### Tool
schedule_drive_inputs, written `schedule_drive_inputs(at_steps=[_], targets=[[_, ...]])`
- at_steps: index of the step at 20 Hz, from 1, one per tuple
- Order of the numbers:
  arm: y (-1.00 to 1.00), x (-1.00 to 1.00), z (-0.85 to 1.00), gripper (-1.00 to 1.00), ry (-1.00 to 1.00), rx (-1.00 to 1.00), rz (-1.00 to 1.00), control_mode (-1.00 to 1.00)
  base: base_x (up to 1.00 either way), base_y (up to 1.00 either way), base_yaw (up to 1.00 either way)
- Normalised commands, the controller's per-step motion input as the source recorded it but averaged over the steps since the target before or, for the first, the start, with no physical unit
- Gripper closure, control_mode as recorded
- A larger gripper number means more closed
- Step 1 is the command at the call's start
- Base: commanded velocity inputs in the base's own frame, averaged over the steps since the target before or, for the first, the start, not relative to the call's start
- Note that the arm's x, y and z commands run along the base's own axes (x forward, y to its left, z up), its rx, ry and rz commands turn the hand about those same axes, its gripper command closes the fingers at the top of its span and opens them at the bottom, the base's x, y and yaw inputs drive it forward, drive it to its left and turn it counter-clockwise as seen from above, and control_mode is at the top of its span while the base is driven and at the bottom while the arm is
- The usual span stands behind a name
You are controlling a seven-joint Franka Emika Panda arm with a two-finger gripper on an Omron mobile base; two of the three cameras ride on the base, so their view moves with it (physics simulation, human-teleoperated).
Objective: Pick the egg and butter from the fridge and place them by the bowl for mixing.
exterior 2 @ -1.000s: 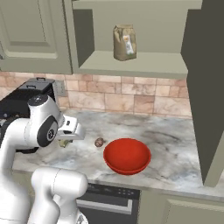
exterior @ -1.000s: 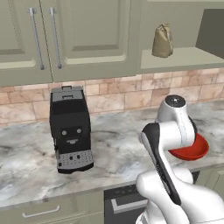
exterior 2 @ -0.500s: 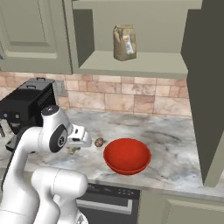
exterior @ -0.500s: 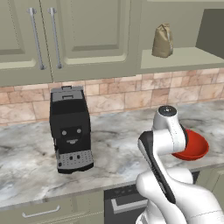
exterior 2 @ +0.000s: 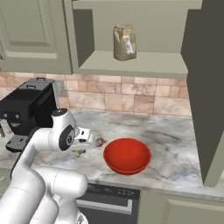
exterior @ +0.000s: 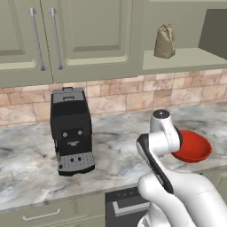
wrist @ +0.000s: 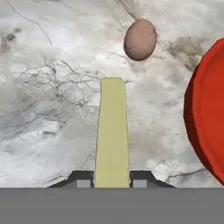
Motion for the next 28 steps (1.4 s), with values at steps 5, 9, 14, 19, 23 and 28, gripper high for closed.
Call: schedule_drive_inputs(at_steps=[5,9,14,19,23,28], targets=[[0.0,0.5,-0.19,1.0,0.13,0.0,0.01,-1.0,0.0,0.0,0.0],[0.0,0.37,-0.35,1.0,0.16,0.0,0.0,-1.0,0.0,0.0,0.0],[0.0,0.33,-0.43,1.0,0.1,0.0,0.0,-1.0,0.0,0.0,0.0],[0.0,0.41,-0.28,1.0,0.06,0.0,0.0,-1.0,0.0,0.0,0.0],[-0.07,0.25,-0.2,1.0,0.0,0.0,0.01,-1.0,0.0,0.0,0.0],[-0.1,0.16,-0.21,1.0,0.0,0.0,0.0,-1.0,0.0,0.0,0.0]])
